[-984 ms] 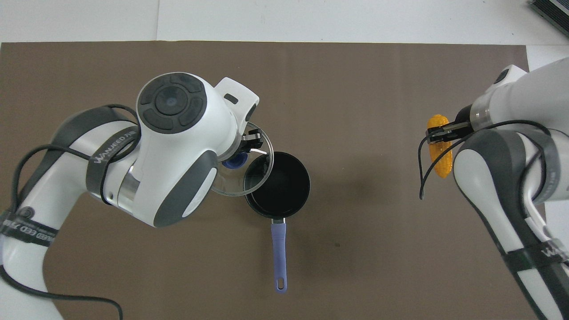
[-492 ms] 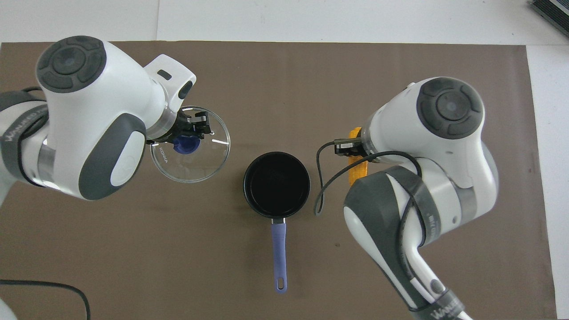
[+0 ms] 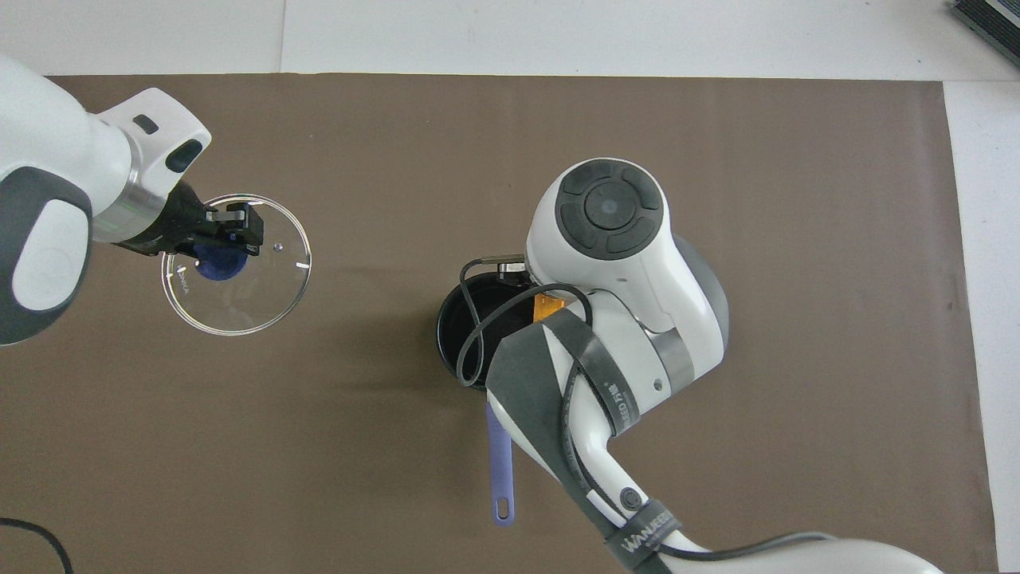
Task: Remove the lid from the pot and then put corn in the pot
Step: 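Lift the lid with the left gripper while the right gripper lifts corn, then set the lid down with the left gripper while the right gripper lowers corn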
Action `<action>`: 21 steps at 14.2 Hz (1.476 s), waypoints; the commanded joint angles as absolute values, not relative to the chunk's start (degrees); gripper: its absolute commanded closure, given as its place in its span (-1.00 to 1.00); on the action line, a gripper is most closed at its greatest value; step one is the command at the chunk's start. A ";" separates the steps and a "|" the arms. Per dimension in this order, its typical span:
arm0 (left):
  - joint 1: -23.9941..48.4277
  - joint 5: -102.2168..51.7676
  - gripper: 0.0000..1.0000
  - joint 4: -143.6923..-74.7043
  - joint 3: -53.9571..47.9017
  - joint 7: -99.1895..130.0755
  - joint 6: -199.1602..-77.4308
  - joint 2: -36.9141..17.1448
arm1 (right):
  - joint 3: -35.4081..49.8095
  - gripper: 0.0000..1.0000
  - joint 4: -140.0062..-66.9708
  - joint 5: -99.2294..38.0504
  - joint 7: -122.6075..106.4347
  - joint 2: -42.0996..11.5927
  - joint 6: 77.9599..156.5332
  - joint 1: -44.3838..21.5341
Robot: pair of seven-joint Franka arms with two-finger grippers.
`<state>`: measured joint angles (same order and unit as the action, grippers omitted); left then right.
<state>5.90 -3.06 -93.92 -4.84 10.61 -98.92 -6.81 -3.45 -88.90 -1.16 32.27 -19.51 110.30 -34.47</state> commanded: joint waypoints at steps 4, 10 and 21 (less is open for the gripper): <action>0.28 -4.13 1.00 -107.99 -5.27 2.22 -102.99 3.41 | -0.62 1.00 -86.56 -2.99 36.04 -24.96 112.31 -35.86; -5.54 -5.45 1.00 -115.47 -5.27 -2.81 -109.93 3.43 | -0.44 1.00 -91.58 -5.09 34.81 -25.31 116.45 -35.77; -10.80 -7.12 1.00 -121.82 -5.36 -3.86 -127.52 -7.29 | -0.35 1.00 -94.92 -8.08 33.13 -25.40 121.29 -36.12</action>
<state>-8.66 -5.94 -121.15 -4.79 -2.29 -125.12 -6.38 -0.62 -93.85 -6.14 34.96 -25.90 119.42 -36.43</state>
